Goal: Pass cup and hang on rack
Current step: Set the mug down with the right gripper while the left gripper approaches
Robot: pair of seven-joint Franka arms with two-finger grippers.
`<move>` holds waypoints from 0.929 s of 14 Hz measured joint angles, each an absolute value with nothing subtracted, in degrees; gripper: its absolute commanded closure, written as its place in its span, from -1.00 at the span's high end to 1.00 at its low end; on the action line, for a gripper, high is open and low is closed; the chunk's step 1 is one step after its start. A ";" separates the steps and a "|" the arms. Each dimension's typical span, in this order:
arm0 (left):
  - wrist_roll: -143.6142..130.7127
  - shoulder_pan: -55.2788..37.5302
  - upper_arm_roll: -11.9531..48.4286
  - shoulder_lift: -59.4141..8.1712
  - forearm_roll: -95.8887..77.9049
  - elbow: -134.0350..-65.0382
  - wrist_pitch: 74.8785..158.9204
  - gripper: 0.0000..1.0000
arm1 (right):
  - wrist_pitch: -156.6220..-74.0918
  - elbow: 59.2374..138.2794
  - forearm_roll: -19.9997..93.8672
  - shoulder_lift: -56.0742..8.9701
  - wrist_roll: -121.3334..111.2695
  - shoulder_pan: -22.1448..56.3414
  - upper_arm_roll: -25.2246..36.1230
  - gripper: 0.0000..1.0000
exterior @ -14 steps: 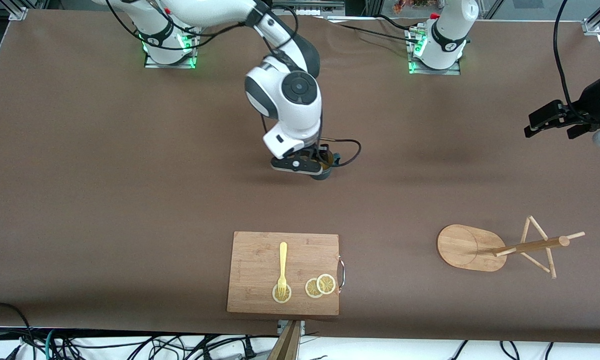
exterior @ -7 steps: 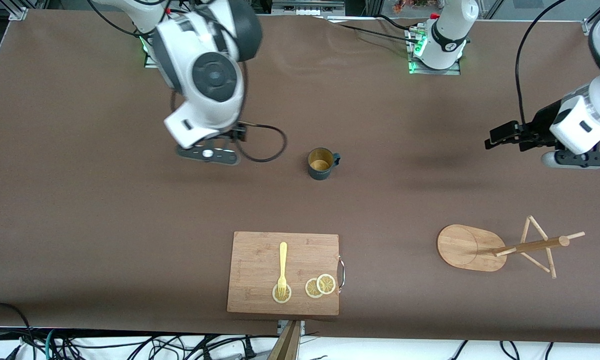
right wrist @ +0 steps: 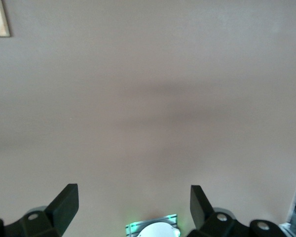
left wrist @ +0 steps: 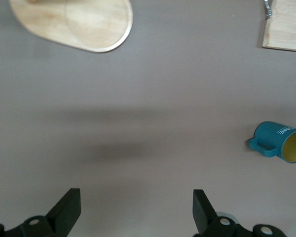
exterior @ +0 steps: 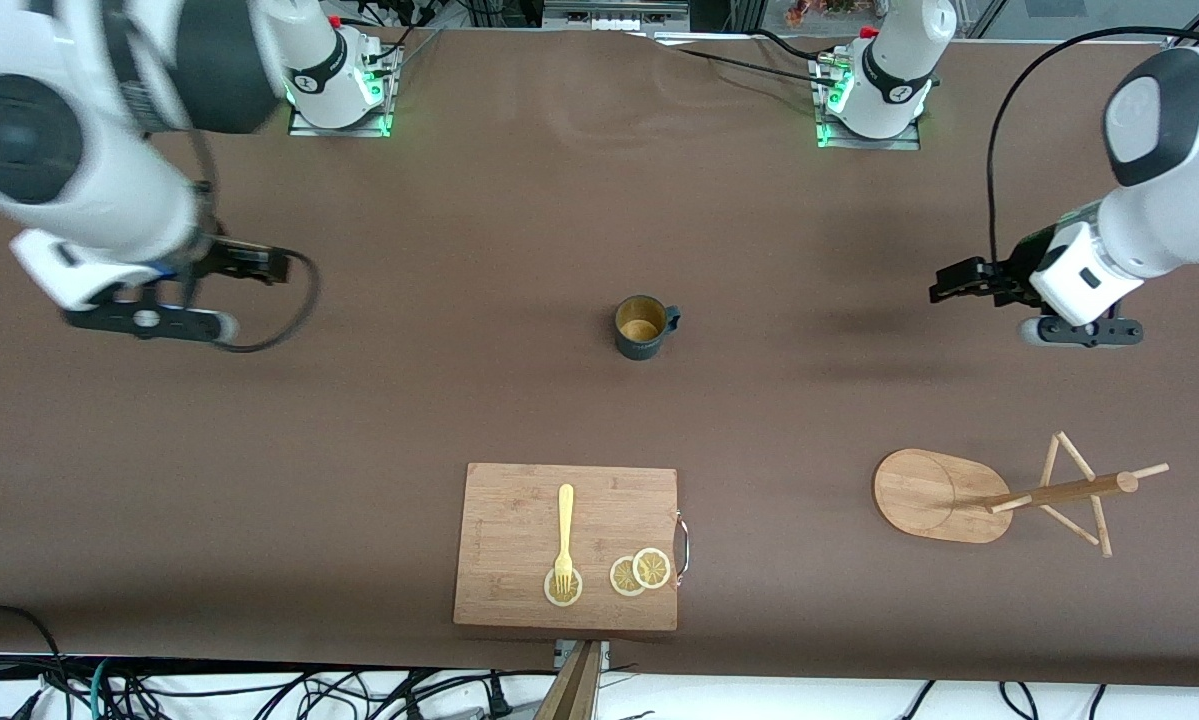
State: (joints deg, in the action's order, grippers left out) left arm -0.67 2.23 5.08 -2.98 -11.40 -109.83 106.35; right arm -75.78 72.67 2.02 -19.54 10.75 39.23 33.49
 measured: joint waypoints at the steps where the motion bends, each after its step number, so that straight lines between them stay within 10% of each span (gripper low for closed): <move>1: -0.67 2.22 6.74 -2.26 -11.44 -112.50 110.33 1.00 | -75.88 73.18 4.86 -19.00 7.31 37.86 35.66 1.00; 6: 0.98 2.29 20.21 0.03 -11.52 -125.71 129.15 1.00 | -84.15 83.49 7.23 -13.58 -9.93 24.54 31.78 1.00; 13: 6.70 3.95 30.87 -2.65 -24.15 -130.92 140.97 1.00 | -91.58 100.37 0.40 1.06 -10.18 -2.22 0.00 1.00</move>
State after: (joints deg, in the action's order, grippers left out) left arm 6.70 3.95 30.87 -2.65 -24.15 -130.92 140.97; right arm -91.58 100.37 0.40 1.06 -10.18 -2.22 0.00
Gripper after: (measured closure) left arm 0.000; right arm 0.000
